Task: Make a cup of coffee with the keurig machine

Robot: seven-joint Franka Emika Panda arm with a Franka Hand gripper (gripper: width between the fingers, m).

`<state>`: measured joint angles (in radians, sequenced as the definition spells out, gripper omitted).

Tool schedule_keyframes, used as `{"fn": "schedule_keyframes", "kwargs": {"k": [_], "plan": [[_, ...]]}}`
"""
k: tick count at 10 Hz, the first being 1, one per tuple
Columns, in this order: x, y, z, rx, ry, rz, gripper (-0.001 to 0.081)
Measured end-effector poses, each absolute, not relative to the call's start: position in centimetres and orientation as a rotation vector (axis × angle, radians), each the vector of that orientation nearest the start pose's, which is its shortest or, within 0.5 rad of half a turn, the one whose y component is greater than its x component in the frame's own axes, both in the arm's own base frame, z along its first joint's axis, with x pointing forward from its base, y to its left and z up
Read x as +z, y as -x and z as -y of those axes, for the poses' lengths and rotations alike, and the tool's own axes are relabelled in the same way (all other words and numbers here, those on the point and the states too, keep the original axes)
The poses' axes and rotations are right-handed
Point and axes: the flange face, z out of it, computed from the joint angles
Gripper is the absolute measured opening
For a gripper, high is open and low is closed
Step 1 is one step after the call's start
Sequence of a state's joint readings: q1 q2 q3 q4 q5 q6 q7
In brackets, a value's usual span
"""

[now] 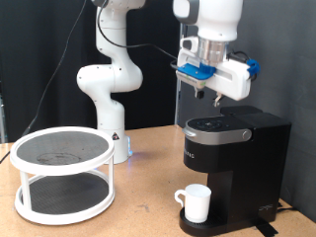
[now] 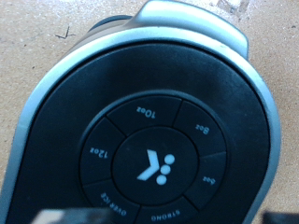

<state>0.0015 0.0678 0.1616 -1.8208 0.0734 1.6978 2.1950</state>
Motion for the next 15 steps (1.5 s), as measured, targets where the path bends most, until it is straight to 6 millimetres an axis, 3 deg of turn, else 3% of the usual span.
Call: {"fn": "schedule_keyframes", "kwargs": {"k": [1, 2, 3, 9, 15], "plan": [[47.3, -55.3, -9.8, 0.245, 1.717, -2.808, 0.0209], [46.7, -55.4, -10.0, 0.245, 1.726, -2.814, 0.0209], [46.2, -55.4, -10.2, 0.242, 1.741, -2.819, 0.0051], [42.6, -54.4, -11.4, 0.221, 1.805, -2.829, 0.0001], [42.6, -54.3, -11.5, 0.214, 1.785, -2.844, 0.0000]]}}
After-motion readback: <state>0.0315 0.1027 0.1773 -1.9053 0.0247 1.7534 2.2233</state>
